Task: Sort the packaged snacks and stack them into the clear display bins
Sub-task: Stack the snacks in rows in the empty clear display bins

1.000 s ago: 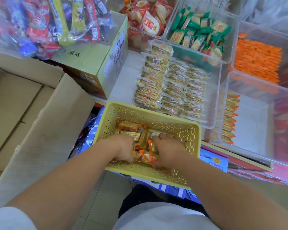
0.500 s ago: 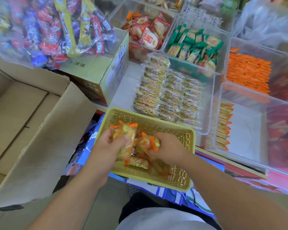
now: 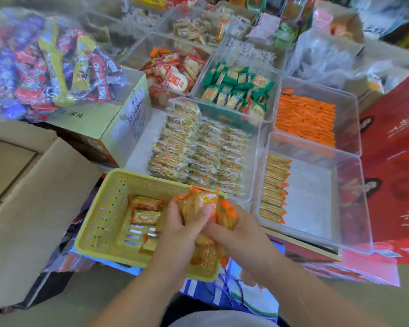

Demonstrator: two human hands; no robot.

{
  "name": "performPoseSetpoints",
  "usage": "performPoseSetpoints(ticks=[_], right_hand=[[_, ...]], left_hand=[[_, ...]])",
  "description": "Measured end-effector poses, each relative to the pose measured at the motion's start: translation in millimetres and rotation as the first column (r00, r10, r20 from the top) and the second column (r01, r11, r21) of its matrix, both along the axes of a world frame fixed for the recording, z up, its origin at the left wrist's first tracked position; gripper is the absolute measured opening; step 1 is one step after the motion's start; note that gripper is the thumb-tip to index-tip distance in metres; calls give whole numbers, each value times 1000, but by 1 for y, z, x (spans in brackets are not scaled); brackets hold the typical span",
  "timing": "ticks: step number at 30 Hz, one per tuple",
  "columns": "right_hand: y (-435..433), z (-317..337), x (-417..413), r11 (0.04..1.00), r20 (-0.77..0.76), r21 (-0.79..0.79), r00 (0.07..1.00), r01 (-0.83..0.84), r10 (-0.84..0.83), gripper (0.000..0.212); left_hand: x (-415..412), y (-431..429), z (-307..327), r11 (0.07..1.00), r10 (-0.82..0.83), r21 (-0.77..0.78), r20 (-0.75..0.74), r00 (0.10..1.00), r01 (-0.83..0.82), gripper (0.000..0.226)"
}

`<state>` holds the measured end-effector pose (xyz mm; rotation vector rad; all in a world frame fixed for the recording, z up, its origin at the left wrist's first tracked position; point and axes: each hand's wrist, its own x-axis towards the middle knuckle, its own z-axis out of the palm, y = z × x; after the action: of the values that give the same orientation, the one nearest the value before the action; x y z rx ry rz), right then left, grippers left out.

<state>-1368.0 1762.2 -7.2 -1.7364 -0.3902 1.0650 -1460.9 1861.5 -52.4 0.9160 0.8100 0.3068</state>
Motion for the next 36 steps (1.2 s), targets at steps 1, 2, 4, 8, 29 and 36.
performPoseSetpoints(ticks=[1,2,4,8,29,36], right_hand=[[-9,0,7,1000,18,-19,1000,-13,14,29],[-17,-1,15,999,-6,-28,1000,-28,28,31],[-27,-4,39,997,-72,-77,997,-15,9,26],[-78,-15,86,996,-310,70,950,52,-27,38],[-145,-40,163,992,-294,103,951,-67,95,75],[-153,-49,169,978,-191,181,971,-107,142,80]], left_hand=[[7,-9,-1,1000,7,10,-10,1000,-7,58],[14,-18,-2,1000,18,4,-15,1000,-18,54],[29,-37,-3,998,52,-20,-37,998,-53,49],[63,-78,2,990,137,47,-122,983,-132,45],[180,-180,18,987,156,-18,-194,968,-163,28],[197,-173,5,990,91,-85,-194,977,-109,41]])
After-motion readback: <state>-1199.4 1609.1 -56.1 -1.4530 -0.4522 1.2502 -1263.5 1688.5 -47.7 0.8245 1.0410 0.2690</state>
